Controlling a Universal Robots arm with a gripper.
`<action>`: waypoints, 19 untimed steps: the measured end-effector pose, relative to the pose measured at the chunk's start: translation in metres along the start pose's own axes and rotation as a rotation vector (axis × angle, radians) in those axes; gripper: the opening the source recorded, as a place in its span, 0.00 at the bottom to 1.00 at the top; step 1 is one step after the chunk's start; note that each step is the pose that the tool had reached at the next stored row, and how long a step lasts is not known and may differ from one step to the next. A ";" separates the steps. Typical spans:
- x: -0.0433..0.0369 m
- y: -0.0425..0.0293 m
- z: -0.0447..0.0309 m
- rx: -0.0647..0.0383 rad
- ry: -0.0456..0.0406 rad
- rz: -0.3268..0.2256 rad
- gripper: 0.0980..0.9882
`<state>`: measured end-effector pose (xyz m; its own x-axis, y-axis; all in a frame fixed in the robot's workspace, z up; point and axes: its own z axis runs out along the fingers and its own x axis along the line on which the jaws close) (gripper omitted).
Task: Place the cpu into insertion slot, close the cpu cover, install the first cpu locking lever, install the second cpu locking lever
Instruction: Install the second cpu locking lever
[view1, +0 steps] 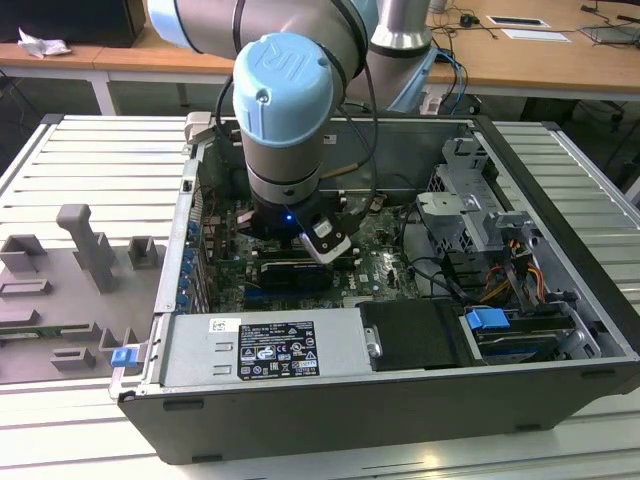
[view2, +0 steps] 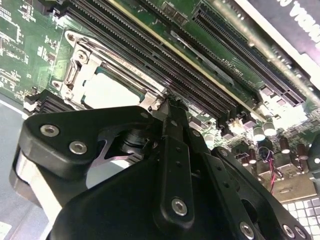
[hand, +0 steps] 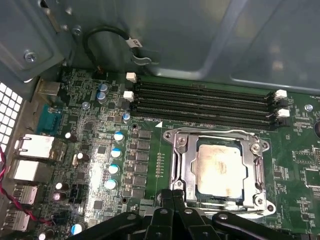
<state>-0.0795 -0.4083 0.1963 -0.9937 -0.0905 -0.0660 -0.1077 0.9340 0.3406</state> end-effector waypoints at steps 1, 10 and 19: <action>0.0004 -0.0003 0.0008 -0.005 -0.0007 0.000 0.01; 0.0044 -0.0023 0.0038 -0.019 -0.0008 -0.003 0.01; 0.0047 0.0025 -0.0095 -0.024 -0.0014 -0.003 0.01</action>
<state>-0.0847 -0.4098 0.2058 -0.9933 -0.0932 -0.0685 -0.1118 0.9251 0.3628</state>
